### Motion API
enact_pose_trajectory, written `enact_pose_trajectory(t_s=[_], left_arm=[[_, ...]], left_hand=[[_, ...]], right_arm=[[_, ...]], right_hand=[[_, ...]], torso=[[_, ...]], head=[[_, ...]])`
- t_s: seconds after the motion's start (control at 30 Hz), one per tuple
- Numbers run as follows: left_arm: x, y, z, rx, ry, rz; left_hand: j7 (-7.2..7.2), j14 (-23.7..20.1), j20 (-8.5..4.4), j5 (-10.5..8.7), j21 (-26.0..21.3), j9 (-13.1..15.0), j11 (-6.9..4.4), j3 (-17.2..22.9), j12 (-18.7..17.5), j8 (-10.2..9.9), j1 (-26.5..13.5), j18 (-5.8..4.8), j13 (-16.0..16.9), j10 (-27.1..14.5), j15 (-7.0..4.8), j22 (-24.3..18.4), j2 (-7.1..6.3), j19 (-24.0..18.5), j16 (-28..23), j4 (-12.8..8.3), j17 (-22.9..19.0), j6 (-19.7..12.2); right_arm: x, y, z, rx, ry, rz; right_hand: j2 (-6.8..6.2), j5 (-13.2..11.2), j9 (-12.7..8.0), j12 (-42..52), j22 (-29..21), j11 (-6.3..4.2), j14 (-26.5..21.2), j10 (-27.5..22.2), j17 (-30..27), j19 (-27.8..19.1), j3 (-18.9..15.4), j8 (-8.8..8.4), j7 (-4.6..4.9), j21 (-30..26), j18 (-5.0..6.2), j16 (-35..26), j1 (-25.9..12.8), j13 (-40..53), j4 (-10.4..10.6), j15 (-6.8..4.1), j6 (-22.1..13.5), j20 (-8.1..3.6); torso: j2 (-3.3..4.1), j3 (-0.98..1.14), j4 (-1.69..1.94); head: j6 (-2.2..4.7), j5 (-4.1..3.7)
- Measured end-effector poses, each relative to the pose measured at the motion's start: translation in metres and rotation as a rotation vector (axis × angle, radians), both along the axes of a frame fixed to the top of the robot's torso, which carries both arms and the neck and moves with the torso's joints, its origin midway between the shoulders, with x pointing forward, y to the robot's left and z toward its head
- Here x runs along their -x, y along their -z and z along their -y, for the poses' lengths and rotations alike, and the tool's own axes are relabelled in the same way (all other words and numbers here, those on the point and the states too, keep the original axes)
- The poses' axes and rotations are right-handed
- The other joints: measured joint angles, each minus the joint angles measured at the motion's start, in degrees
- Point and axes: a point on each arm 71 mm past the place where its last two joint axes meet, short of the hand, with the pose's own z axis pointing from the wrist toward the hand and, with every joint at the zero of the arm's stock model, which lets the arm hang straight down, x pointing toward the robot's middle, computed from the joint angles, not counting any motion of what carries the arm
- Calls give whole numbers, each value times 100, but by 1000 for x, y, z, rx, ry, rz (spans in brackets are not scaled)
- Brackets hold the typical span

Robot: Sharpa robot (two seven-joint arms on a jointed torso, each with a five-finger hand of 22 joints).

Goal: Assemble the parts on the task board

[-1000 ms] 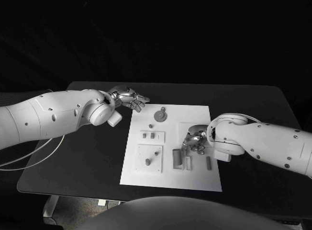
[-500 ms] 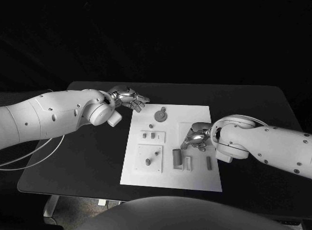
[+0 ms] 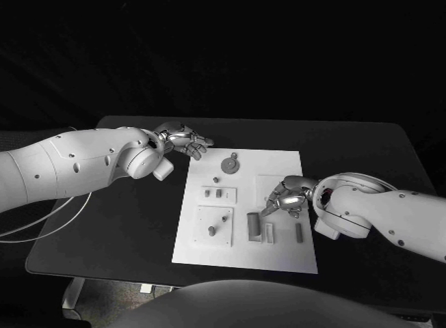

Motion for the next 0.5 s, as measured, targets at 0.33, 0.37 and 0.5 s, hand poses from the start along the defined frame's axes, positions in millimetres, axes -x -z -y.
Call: enact_pose_trajectory(t_s=[0.33, 0.37, 0.5], left_arm=[[0, 0, 1, 0, 2, 0], [0, 0, 1, 0, 2, 0], [0, 0, 1, 0, 2, 0]], left_hand=[[0, 0, 0, 0, 0, 0, 0, 0, 0, 0, 0, 0, 0, 0, 0, -3, 0, 0, 0, 0, 5, 0], [0, 0, 0, 0, 0, 0, 0, 0, 0, 0, 0, 0, 0, 0, 0, -2, 0, 0, 0, 0, 5, 0], [0, 0, 0, 0, 0, 0, 0, 0, 0, 0, 0, 0, 0, 0, 0, -2, 0, 0, 0, 0, 5, 0]], right_arm=[[5, 9, -9, -44, -23, 8], [5, 10, -10, -45, -26, 10], [6, 12, -13, -51, -37, 17]], right_hand=[[8, 0, 8, 83, 0, 20, -82, -78, 16, -29, -54, 0, 32, 0, 1, 46, 133, 0, 54, 1, -112, 29], [34, 0, 8, 83, 0, 20, -82, -78, 17, -29, -54, 0, 32, 0, 0, 46, 158, 0, 54, 1, -113, 30], [57, 0, 17, 114, 0, 9, -83, -90, 20, -48, -93, 0, 40, 0, 1, 66, 182, -11, 62, 1, -122, 48]], torso=[[1, 7, 1], [1, 7, 3], [2, 8, 4]], head=[[0, -17], [0, -19], [0, -23]])
